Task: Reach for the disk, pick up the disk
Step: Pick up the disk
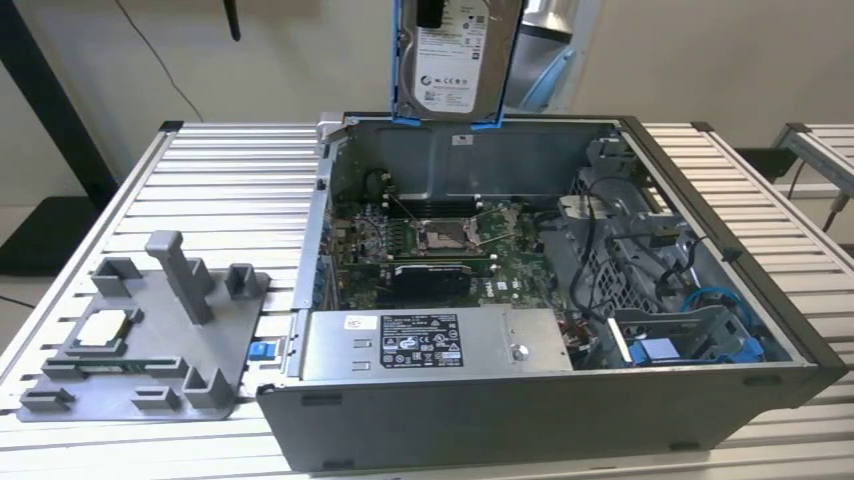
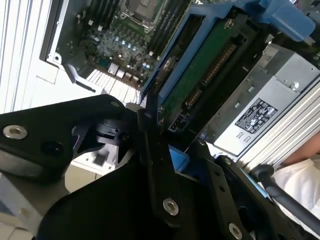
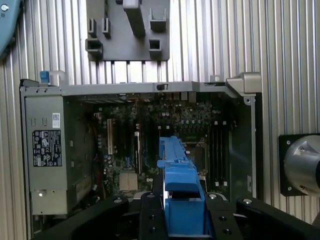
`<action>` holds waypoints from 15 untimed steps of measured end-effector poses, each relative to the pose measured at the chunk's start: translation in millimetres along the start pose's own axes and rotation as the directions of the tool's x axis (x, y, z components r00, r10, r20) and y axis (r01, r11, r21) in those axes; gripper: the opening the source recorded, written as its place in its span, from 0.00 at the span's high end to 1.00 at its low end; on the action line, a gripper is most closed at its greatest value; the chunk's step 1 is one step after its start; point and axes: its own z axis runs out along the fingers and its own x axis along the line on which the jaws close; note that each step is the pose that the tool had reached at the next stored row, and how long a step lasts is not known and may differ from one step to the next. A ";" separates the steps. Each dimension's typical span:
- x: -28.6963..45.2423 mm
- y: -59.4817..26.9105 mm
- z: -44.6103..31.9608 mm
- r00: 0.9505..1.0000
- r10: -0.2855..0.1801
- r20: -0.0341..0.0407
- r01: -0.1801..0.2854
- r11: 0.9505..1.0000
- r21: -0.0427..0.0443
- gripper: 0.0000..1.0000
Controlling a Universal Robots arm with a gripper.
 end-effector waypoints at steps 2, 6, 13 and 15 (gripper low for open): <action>-0.5 -7.4 -0.4 1.000 0.000 0.000 0.000 1.000 0.000 1.00; -1.6 -24.6 -1.1 1.000 0.000 0.000 0.000 1.000 0.000 1.00; -3.5 -56.2 -2.3 1.000 0.000 0.000 0.000 1.000 0.000 1.00; -4.1 -65.6 -2.6 1.000 0.000 0.000 0.000 1.000 0.000 1.00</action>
